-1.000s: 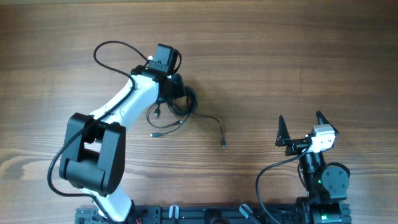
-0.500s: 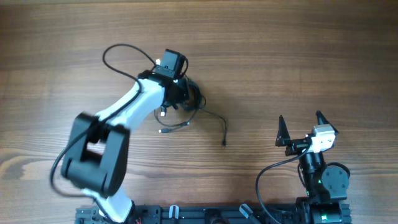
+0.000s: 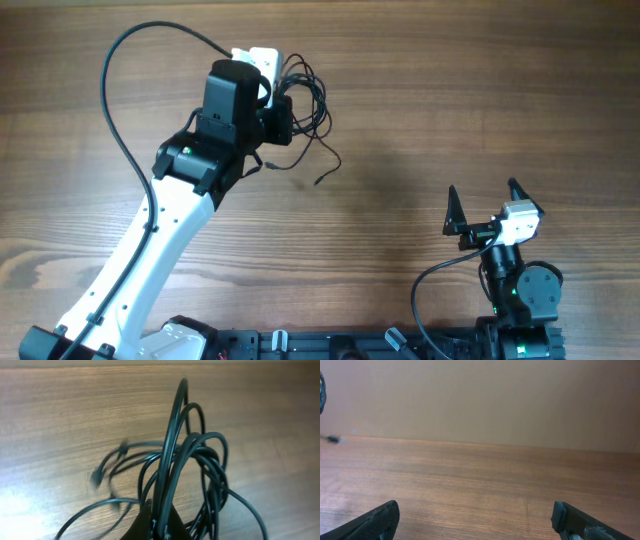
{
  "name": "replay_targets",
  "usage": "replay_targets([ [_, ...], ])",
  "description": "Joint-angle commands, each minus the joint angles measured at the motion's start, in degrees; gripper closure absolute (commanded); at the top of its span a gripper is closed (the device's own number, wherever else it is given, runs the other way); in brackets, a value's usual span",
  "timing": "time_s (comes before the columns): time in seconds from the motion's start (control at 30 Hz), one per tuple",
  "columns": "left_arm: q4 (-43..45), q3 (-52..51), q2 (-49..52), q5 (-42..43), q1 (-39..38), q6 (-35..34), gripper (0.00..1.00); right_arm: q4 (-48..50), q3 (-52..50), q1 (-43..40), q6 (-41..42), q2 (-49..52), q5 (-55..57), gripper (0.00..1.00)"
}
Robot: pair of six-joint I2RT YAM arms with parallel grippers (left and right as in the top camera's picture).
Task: Untangle cables
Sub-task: 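Lift the cable bundle upward with the left gripper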
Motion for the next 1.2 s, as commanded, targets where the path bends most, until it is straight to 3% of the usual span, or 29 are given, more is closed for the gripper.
replay_targets([
  [0.0,-0.9,0.2,-0.4,3.8,0.0,7.6,0.96,0.1,-0.1,-0.2,-0.3,-0.9,0.7,0.00],
  [0.4,-9.4,0.2,5.7,4.0,0.0,9.0,0.96,0.1,-0.1,-0.2,-0.3,-0.9,0.7,0.01],
  [0.63,-9.2,0.2,17.4,13.2,0.0,9.0,0.96,0.1,-0.1,-0.2,-0.3,-0.9,0.7,0.00],
  [0.83,-9.0,0.2,23.9,13.3,0.0,8.8,0.96,0.1,-0.1,-0.2,-0.3,-0.9,0.7,0.00],
  [1.17,-4.5,0.2,25.6,13.3,0.0,8.8,0.96,0.1,-0.1,-0.2,-0.3,-0.9,0.7,0.00],
])
